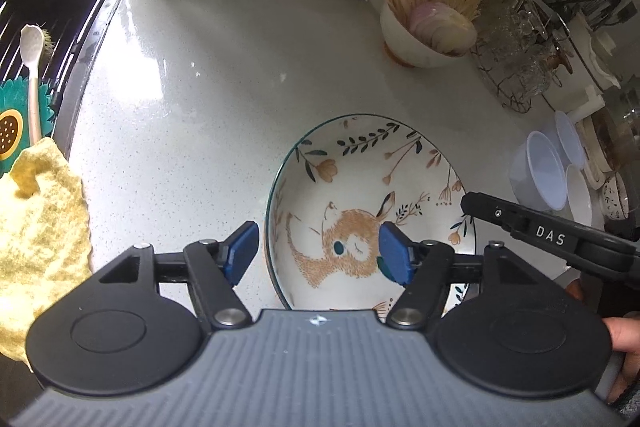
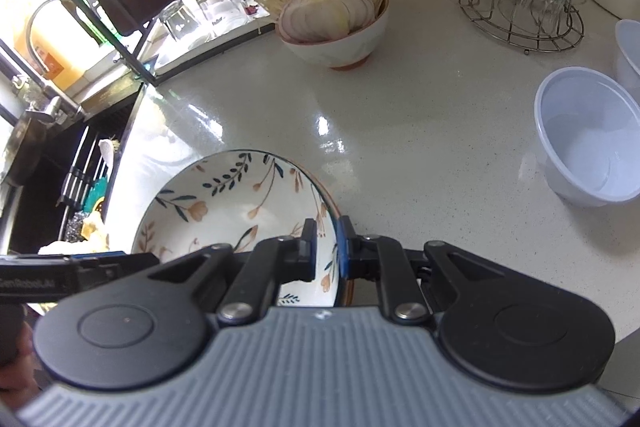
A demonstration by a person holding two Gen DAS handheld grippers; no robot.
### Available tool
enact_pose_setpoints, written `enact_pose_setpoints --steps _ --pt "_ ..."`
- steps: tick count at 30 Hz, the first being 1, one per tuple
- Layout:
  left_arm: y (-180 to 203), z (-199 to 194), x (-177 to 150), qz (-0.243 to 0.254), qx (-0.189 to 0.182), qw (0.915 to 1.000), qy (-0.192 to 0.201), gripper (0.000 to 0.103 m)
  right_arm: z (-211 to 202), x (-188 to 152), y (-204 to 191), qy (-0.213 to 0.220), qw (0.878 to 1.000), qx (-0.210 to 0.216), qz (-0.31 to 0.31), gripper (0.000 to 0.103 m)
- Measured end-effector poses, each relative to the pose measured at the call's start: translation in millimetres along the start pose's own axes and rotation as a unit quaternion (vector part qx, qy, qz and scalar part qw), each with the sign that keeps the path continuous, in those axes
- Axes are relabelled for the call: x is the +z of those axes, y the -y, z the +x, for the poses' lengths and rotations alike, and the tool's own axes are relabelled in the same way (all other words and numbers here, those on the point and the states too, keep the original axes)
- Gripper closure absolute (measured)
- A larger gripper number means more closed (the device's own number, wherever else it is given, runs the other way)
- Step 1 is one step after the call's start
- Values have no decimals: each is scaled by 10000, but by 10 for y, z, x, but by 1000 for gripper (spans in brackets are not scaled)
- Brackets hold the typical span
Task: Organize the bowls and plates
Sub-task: 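Lower the floral bowl onto the plates and open both grippers, then move both grippers toward the pale blue plastic bowls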
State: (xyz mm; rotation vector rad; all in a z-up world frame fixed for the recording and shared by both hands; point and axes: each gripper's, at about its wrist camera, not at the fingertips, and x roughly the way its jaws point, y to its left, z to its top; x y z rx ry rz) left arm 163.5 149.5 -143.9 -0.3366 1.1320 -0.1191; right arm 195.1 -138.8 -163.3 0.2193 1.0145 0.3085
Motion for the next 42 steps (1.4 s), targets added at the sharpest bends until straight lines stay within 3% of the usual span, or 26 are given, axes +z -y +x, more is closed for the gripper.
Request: enact_pose_setpoints --steps 10,16,22,24,31,42 --pt "206 -261 58 482 47 9977 477 28 -231 36 8 374 9992 90 133 89" --pt "468 -571 140 904 -10 9903 1056 28 -591 158 25 792 9959 281 328 89" --pt "829 -834 128 1139 -122 9824 1477 28 -1058 217 66 1304 9911 263 24 89" --pt "983 -965 45 1239 -118 9771 1725 28 -1225 201 101 1408 9895 324 -63 89" --pt "1359 -1272 -305 1133 -104 9732 1999 28 -1685 31 249 1629 9854 425 -264 89" --pt "1888 -1328 -759 1220 -158 9699 2101 28 -2217 -382 720 1990 9798 222 -6 89"
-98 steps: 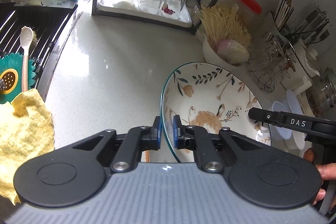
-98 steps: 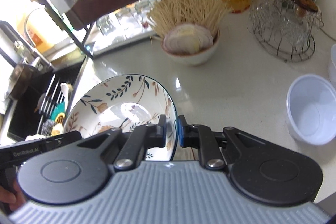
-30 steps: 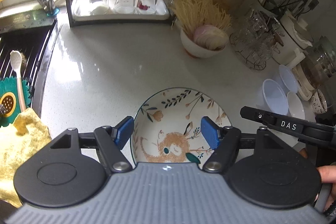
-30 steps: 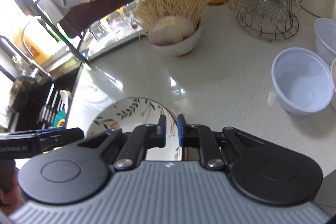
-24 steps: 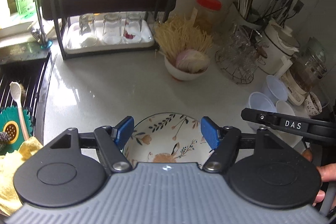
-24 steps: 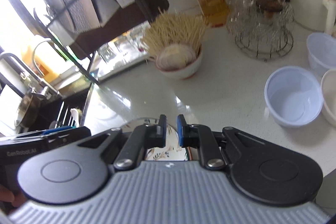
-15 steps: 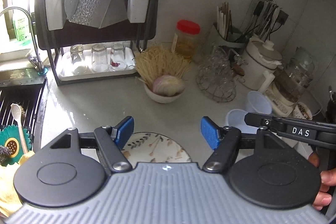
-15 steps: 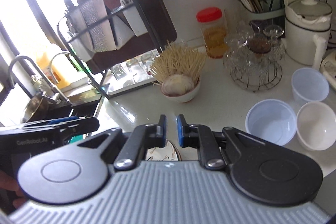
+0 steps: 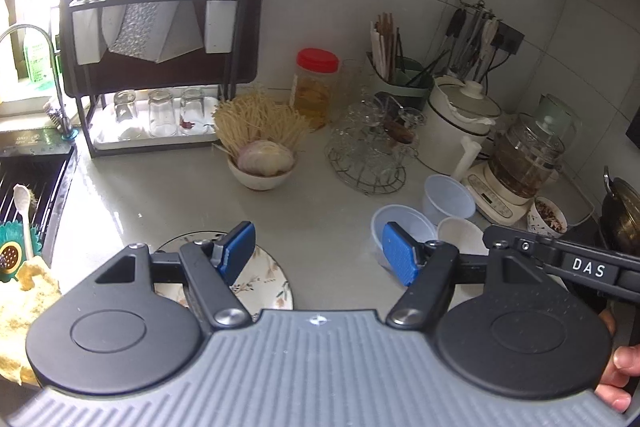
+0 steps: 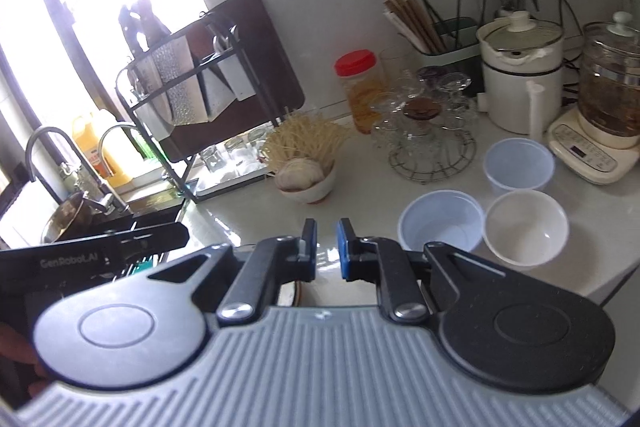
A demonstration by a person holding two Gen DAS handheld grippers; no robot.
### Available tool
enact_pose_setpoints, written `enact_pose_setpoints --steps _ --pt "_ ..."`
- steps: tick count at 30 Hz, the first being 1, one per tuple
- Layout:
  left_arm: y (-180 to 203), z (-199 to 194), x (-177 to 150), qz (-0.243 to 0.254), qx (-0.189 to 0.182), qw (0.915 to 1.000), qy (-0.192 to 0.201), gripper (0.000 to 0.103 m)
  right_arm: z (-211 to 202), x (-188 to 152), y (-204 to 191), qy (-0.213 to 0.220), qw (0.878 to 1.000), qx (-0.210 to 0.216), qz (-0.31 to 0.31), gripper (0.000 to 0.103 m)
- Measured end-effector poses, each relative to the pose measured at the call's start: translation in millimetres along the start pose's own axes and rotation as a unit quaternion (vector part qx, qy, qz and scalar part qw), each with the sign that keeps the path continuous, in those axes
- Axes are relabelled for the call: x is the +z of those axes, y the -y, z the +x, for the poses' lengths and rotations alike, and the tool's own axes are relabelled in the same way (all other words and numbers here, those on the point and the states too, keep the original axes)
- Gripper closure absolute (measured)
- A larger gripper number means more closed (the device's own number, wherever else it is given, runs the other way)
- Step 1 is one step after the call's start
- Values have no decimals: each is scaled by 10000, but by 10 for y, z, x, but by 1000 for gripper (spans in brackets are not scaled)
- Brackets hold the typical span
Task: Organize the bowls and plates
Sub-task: 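Move both grippers toward the pale blue plastic bowls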
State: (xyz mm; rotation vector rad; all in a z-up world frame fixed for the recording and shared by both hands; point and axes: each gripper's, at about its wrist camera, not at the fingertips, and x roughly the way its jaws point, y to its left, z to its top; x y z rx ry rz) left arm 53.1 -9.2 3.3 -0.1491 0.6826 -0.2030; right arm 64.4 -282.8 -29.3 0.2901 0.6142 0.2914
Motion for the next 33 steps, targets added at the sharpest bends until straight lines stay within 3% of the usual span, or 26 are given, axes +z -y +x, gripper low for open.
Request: enact_pose_setpoints --steps 9,22,33 --pt "501 -90 -224 138 -8 9999 -27 28 -399 -248 390 6 9997 -190 127 89" --pt "992 230 -576 308 -278 9968 -676 28 -588 -626 724 -132 9979 -436 461 88" --pt "1284 582 -523 633 -615 9922 -882 28 -551 -777 1065 -211 9898 -852 1126 88"
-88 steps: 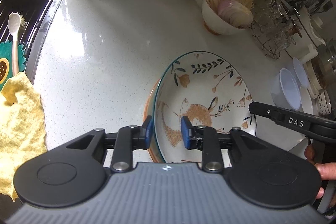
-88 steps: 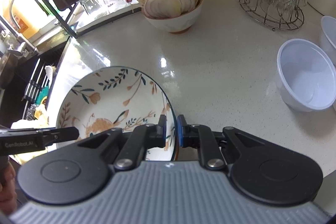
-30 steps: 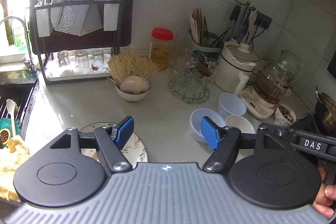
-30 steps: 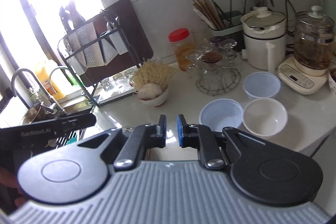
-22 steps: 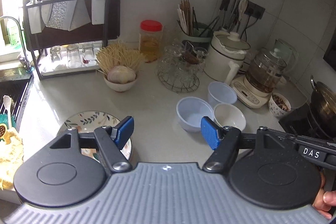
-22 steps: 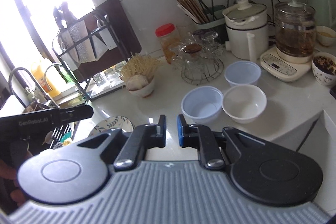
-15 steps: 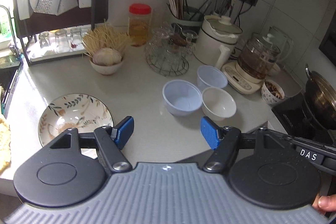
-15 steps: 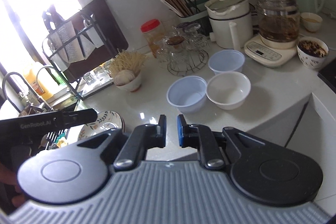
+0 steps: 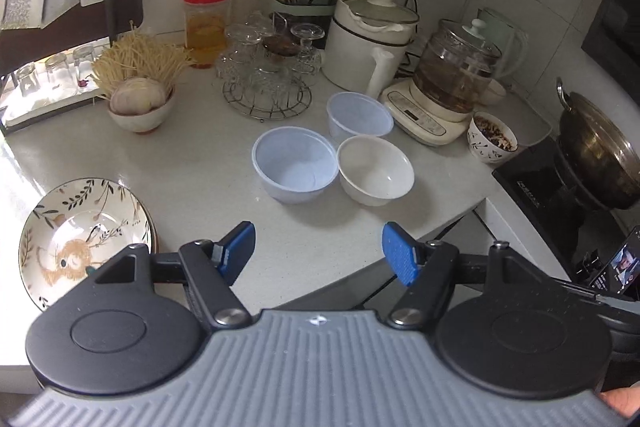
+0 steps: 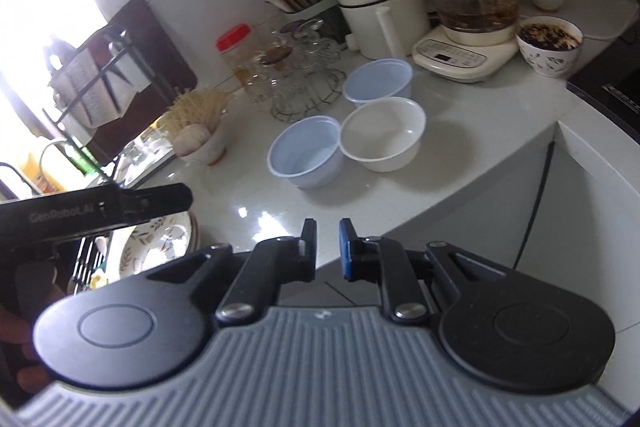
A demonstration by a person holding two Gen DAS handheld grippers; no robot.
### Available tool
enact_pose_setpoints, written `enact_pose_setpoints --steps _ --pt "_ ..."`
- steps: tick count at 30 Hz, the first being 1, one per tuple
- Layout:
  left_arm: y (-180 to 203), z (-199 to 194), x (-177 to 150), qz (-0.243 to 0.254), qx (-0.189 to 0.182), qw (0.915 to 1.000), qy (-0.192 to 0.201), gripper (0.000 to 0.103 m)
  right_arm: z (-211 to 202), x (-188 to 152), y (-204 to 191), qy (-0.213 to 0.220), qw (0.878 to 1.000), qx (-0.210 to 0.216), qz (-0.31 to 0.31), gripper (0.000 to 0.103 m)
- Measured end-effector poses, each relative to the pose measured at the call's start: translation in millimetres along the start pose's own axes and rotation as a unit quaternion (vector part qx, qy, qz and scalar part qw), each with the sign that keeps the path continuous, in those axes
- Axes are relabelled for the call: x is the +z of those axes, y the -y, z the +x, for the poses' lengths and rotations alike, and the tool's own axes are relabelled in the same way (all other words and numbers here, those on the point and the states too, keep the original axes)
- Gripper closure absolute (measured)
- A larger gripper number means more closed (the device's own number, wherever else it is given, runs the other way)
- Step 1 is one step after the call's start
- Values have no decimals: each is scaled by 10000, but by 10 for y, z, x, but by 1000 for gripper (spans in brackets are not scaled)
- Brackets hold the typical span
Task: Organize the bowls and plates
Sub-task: 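Move both grippers toward the pale blue plastic bowls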
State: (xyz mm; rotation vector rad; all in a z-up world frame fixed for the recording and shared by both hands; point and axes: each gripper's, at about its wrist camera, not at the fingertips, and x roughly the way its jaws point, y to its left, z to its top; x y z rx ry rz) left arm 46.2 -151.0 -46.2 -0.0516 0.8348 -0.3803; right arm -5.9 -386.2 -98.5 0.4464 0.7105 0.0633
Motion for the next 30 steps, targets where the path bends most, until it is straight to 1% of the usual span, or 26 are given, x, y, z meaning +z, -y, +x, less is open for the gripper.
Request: enact_pose_setpoints --steps 5,10,13,17,24,25,26,27,28,30 --pt "-65 219 74 -12 -34 9998 -182 28 85 34 115 20 9994 -122 308 87" --pt "-174 467 147 26 -106 9993 -359 28 212 97 141 -13 9986 -201 499 87" --pt "-243 618 242 -17 -171 9988 -456 29 316 151 146 -2 9977 -244 626 87" --pt "-303 773 412 65 -258 9987 -445 29 474 235 120 27 9969 -336 706 87" --pt "-512 1150 652 55 -426 9970 -647 29 778 360 110 -131 9937 -401 1039 85" --pt "-543 1202 677 48 -450 9967 -671 29 825 376 114 -166 9929 -398 1108 77" --pt "-577 1271 705 45 -482 9964 -699 29 864 389 117 -168 9921 -398 1174 63" --pt "-605 1322 727 48 -502 9961 -720 29 899 407 115 -143 9916 -395 1224 56" --pt "-636 1380 750 48 -514 9959 -740 29 929 419 111 -119 9912 -410 1250 52" --pt "-708 1504 796 36 -540 9954 -787 29 1019 454 98 -162 9906 -399 1301 52"
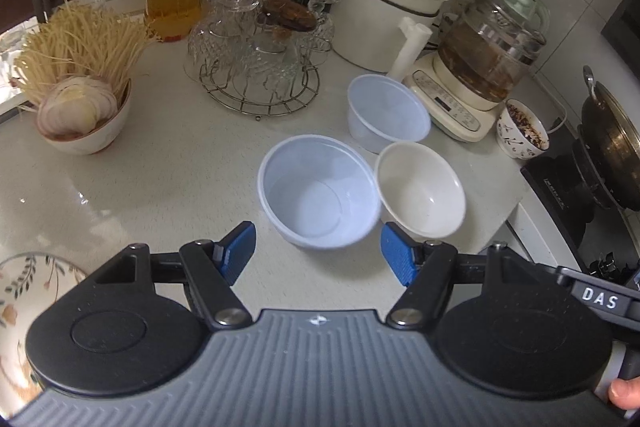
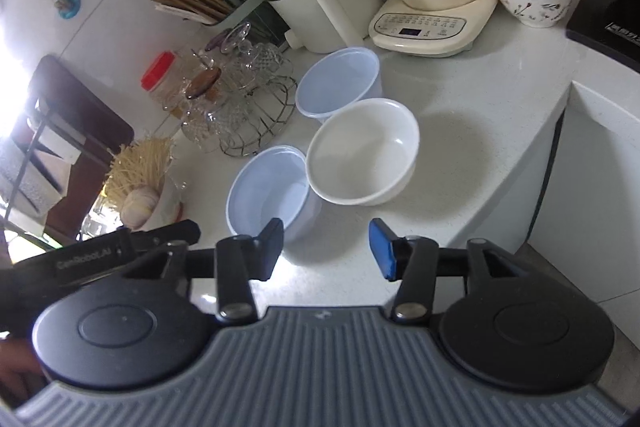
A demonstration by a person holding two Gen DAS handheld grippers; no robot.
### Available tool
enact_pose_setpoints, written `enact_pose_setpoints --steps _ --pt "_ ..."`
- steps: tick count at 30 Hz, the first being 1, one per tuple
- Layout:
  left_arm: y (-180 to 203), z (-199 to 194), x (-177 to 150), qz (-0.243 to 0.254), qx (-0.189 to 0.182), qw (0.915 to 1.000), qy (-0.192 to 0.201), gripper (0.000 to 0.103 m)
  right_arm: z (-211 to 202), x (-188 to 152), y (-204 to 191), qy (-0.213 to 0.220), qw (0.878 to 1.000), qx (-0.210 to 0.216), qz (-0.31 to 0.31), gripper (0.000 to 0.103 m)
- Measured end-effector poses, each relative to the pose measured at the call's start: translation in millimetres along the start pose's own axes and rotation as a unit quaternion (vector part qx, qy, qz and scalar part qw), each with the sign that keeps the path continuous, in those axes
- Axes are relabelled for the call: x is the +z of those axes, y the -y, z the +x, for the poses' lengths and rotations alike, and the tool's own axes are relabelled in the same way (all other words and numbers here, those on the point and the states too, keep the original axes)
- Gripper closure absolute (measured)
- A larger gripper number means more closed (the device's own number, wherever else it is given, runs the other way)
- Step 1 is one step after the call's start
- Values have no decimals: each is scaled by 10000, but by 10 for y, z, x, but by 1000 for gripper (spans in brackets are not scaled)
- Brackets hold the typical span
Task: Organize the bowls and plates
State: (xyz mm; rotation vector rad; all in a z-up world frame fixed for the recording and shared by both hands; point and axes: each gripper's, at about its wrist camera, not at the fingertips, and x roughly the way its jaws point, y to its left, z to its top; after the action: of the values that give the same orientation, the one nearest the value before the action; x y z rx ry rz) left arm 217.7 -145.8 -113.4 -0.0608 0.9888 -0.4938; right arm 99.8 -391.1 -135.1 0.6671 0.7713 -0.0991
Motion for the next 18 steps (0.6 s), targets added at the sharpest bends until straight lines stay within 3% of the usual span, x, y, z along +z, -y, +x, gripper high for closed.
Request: enact_pose_setpoints --steps 3,10,12,14,18 --pt "-157 169 79 -158 -42 9998 -69 33 127 40 -36 -90 9999 50 115 52" --pt "-563 587 181 -774 -305 9956 -422 53 477 95 -141 -412 9988 154 222 54" --pt "-624 686 184 -827 -323 9949 -483 58 584 98 -162 -534 9981 118 269 62" --pt "-673 774 190 -886 -342 9938 -586 70 681 109 -189 -644 9972 38 375 71" --pt "-726 873 206 -1015 -462 9916 -651 74 878 122 -247 -840 9952 -100 486 77"
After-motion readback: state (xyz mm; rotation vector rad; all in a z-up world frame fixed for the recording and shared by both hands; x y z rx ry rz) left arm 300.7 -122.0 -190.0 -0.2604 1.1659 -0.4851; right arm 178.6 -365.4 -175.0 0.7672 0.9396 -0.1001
